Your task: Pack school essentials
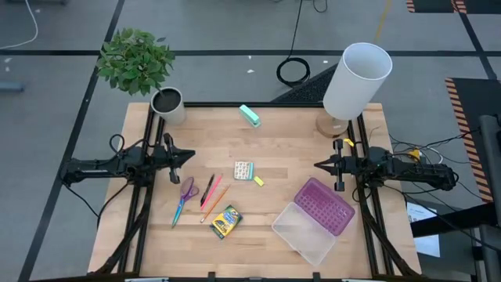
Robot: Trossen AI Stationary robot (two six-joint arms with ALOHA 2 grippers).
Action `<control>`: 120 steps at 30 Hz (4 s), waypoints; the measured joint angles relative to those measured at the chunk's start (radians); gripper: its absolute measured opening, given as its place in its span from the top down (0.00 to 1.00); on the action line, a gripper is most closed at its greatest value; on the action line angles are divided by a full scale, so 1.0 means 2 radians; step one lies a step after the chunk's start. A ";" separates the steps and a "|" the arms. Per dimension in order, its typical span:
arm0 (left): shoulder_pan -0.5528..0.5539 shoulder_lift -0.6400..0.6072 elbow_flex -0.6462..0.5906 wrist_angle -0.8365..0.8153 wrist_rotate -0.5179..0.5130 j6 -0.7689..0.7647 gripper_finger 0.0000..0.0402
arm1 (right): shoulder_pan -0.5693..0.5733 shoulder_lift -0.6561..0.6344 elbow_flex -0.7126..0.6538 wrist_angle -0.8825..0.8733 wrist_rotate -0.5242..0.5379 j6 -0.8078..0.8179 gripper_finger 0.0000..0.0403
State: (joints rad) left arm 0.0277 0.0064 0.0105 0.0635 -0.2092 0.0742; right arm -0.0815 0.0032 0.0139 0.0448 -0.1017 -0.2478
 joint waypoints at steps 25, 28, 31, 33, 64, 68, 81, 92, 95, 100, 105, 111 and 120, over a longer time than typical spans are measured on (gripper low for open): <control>0.000 0.000 0.000 0.000 0.000 0.000 0.92 | 0.000 0.000 0.001 0.003 -0.001 0.005 1.00; 0.000 0.000 0.000 0.000 0.000 0.000 0.92 | 0.000 0.000 0.001 0.005 -0.002 0.018 1.00; 0.000 0.000 0.000 0.000 0.000 0.000 0.92 | 0.000 0.000 0.001 0.017 0.000 0.025 1.00; 0.000 0.000 0.000 0.000 0.000 0.000 0.92 | 0.000 0.000 0.005 0.035 0.004 0.024 1.00; 0.000 0.000 0.000 0.000 -0.002 0.000 0.92 | 0.000 0.278 0.391 -0.137 0.026 0.169 1.00; 0.000 0.000 0.000 0.000 -0.003 -0.004 0.92 | 0.000 0.301 0.433 -0.154 0.026 0.166 1.00; 0.000 0.015 0.100 0.029 0.024 -0.067 0.92 | 0.000 0.320 0.455 -0.160 0.026 0.136 1.00; 0.000 0.225 0.402 -0.153 0.072 -0.037 0.92 | 0.000 0.320 0.455 -0.155 0.025 0.131 1.00; -0.002 0.295 0.475 -0.200 0.086 -0.038 0.92 | 0.000 0.320 0.455 -0.155 0.025 0.131 1.00; -0.021 0.395 0.548 -0.231 0.087 -0.038 0.92 | 0.000 0.320 0.455 -0.157 0.024 0.136 1.00; -0.059 0.479 0.544 -0.253 0.071 -0.049 0.92 | 0.000 0.322 0.455 -0.175 0.024 0.149 1.00; -0.121 0.565 0.531 -0.350 -0.010 -0.191 0.92 | 0.000 0.332 0.441 -0.181 0.024 0.156 1.00; -0.225 0.664 0.531 -0.381 -0.083 -0.398 0.92 | 0.000 0.334 0.358 -0.178 0.024 0.158 1.00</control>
State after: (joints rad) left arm -0.4220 1.3340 1.0718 -0.6991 -0.3760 -0.7216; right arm -0.0814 0.6712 0.7307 -0.3108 -0.0532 0.0673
